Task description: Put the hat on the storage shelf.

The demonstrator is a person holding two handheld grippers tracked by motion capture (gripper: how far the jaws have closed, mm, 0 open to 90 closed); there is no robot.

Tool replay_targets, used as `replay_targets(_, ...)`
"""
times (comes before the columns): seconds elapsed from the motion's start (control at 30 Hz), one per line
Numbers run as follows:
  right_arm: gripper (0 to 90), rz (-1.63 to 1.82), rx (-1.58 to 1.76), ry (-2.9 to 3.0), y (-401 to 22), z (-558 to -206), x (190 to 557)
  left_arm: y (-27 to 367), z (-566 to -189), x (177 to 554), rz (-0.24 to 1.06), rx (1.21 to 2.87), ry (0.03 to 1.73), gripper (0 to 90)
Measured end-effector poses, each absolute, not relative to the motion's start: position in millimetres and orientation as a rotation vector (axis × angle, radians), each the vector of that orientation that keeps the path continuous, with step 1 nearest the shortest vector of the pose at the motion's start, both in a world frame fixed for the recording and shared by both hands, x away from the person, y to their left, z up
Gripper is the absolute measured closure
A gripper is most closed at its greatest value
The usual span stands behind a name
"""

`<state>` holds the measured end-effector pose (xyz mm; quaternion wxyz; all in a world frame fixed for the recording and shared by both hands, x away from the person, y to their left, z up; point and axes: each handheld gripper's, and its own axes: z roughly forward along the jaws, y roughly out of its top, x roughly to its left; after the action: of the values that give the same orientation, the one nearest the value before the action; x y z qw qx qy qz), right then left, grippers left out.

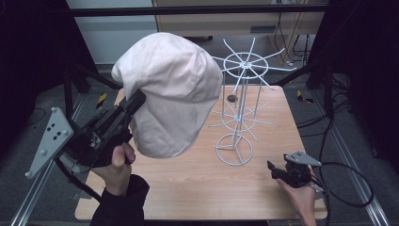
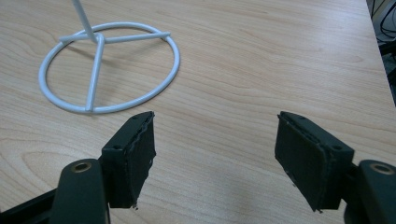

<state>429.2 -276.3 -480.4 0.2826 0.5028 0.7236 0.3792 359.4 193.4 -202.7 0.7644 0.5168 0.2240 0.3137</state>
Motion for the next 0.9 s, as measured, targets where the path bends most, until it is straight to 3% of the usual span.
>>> replay_targets(0.57, 28.8, 1.019, 1.346, 1.938, -276.7, -480.1, 429.2, 163.6, -194.5, 359.4, 0.65, 1.14, 0.428, 87.7)
replay_targets(0.9, 28.7, 1.019, 1.346, 1.94, -276.5, -480.3, 429.4, 147.9, -202.1, 378.1, 0.621, 1.18, 0.451, 87.6)
